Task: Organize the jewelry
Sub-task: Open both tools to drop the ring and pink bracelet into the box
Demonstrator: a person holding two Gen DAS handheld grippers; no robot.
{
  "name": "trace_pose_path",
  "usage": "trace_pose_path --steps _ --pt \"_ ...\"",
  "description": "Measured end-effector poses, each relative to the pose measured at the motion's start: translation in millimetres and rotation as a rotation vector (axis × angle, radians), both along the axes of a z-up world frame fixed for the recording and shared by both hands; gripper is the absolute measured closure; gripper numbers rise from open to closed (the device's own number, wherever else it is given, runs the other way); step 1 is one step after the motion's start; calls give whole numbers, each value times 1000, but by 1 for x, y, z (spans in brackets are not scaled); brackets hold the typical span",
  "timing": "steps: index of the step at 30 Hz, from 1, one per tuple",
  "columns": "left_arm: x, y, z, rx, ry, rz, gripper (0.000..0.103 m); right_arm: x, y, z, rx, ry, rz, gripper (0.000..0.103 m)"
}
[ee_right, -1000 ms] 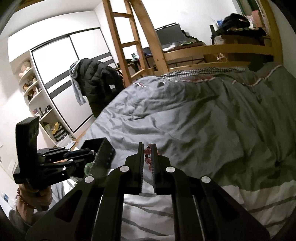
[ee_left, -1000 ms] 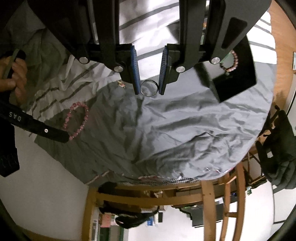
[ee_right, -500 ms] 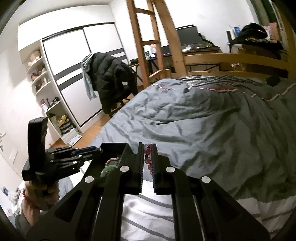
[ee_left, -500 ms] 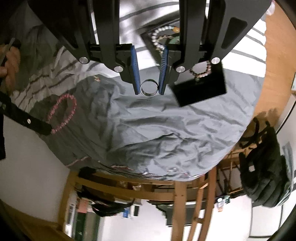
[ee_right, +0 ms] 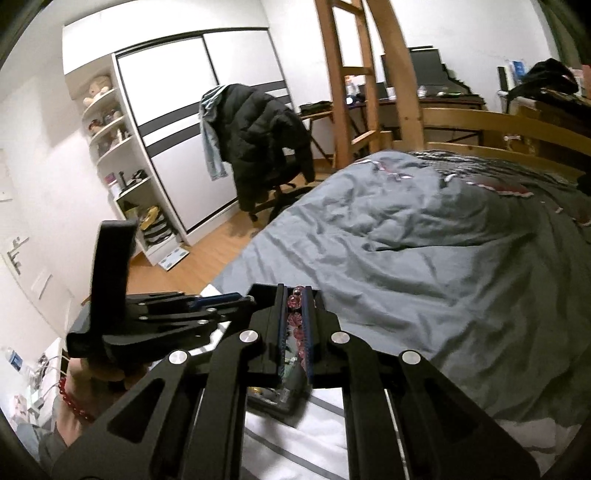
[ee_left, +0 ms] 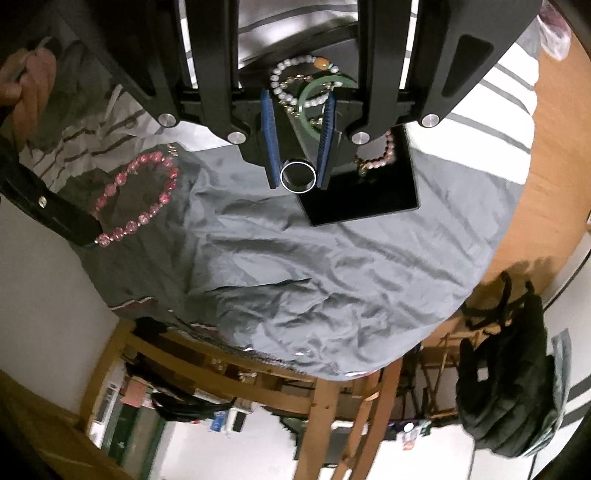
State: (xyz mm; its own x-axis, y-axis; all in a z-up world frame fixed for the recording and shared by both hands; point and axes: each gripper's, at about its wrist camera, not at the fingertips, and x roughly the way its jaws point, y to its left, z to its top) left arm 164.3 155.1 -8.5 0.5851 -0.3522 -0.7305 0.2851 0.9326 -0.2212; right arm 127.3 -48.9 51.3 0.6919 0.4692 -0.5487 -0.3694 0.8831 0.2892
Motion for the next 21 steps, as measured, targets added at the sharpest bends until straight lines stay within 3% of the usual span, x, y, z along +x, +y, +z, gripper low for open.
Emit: trace_pose_path --steps 5,12,15,21 --pt "13 18 -12 -46 50 56 83 7 27 -7 -5 15 41 94" --pt "27 20 -31 -40 131 87 83 14 56 -27 8 69 86 94" --pt "36 33 -47 -111 222 128 83 14 64 -35 14 84 101 94" --pt "40 42 -56 -131 264 181 83 16 68 -58 23 122 112 94"
